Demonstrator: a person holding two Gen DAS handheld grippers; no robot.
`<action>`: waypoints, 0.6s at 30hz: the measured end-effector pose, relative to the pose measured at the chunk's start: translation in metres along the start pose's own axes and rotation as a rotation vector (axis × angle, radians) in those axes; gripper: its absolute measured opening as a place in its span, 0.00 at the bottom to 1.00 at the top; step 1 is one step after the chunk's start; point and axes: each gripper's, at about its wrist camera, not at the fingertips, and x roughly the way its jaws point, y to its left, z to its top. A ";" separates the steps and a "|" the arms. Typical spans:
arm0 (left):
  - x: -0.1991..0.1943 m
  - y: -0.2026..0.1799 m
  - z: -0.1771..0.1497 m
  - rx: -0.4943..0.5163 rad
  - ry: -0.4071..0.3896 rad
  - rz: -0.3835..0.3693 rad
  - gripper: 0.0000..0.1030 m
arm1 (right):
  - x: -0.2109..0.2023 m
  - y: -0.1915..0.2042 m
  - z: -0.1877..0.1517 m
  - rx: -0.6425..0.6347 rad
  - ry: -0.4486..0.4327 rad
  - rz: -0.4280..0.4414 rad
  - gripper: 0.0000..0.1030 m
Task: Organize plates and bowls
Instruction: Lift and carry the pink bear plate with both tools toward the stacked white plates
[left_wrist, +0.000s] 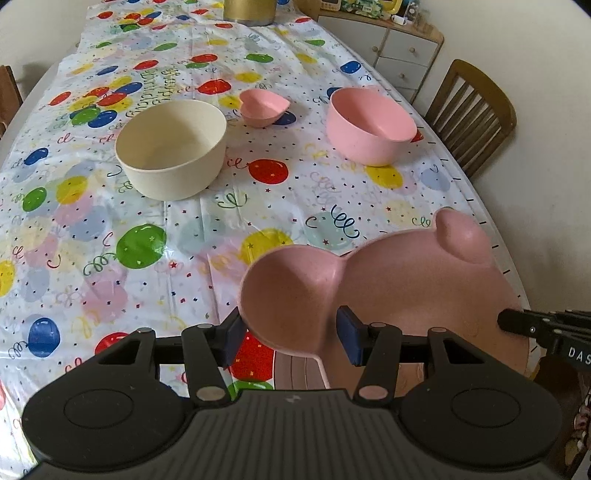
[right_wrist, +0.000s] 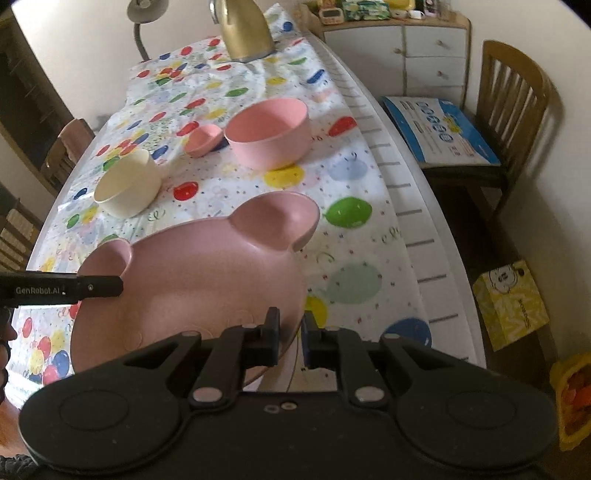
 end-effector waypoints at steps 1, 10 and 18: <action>0.001 -0.001 0.001 0.003 0.001 0.003 0.50 | 0.001 0.000 -0.001 0.002 0.002 -0.001 0.11; 0.011 -0.002 0.002 0.031 -0.004 0.025 0.50 | 0.012 -0.002 -0.003 0.006 0.013 -0.005 0.11; 0.014 0.004 -0.002 0.023 0.002 0.033 0.50 | 0.018 0.004 -0.004 -0.012 0.022 -0.007 0.11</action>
